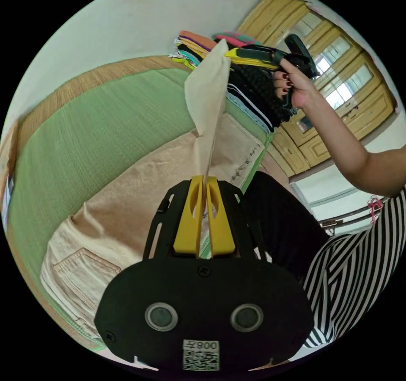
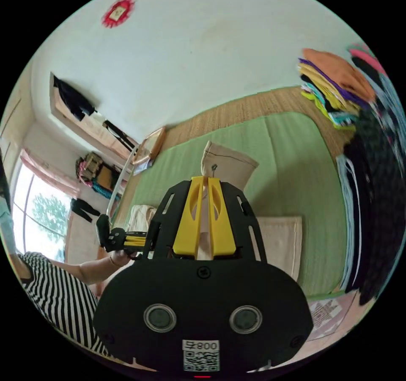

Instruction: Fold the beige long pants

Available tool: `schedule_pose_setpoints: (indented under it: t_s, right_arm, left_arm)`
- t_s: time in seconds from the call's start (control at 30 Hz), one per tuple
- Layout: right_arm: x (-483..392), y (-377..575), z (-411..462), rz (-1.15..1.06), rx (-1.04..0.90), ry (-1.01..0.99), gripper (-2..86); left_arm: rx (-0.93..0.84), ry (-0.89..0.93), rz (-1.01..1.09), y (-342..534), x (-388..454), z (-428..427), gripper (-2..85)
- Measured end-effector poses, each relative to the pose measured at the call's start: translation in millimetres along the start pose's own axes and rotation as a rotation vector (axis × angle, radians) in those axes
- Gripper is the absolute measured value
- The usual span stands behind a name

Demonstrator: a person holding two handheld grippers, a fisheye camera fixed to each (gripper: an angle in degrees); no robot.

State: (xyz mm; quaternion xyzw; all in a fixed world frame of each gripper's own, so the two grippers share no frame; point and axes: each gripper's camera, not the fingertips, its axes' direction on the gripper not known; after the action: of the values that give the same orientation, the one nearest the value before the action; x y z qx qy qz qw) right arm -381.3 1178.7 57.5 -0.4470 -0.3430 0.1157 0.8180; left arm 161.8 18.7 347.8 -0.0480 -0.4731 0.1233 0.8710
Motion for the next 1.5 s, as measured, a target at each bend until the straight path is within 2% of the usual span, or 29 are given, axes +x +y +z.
schedule_pose_setpoints:
  t_s: [0.07, 0.27, 0.47, 0.63, 0.73, 0.93, 1.07, 1.2, 1.3, 1.37, 1.43, 1.5]
  right_arm:
    - [56, 66, -38, 0.120, 0.016, -0.012, 1.7]
    - [182, 225, -77, 0.445, 0.035, -0.142, 1.7]
    - [259, 320, -99, 0.586, 0.070, -0.265, 1.7]
    - [301, 370, -112, 0.624, 0.079, -0.329, 1.9]
    - [320, 400, -122, 0.647, 0.089, -0.372, 2.0]
    - [340, 441, -149, 0.641, 0.105, -0.420, 2.0]
    - [351, 461, -163, 0.632, 0.108, -0.435, 2.0]
    - [359, 479, -173, 0.631, 0.115, -0.457, 2.0]
    - [366, 493, -178, 0.636, 0.114, -0.471, 2.0]
    - [371, 503, -181, 0.640, 0.117, -0.483, 1.9]
    - [374, 510, -184, 0.642, 0.120, -0.493, 1.9]
    - [376, 516, -187, 0.642, 0.123, -0.499, 1.9]
  left_arm:
    - [-0.063, -0.048, 0.063, -10, 30, -2, 1.1]
    - [-0.260, -0.122, 0.154, -25, 89, 5, 2.8]
    - [-0.317, -0.074, 0.134, -41, 125, -30, 5.2]
    - [-0.201, 0.043, 0.085, -75, 141, -82, 5.8]
    - [-0.181, -0.018, 0.086, -116, 147, -92, 6.2]
    - [-0.299, -0.166, 0.096, -203, 163, -72, 6.0]
    - [-0.436, -0.215, 0.147, -230, 182, -60, 2.4]
    - [-0.408, -0.229, 0.169, -238, 199, -82, 0.9]
    - [-0.324, -0.276, 0.122, -245, 205, -109, 0.8]
    - [-0.287, -0.221, 0.096, -252, 210, -124, 1.4]
    - [-0.318, -0.162, 0.119, -258, 218, -124, 2.6]
    - [-0.367, -0.198, 0.168, -263, 229, -120, 4.5]
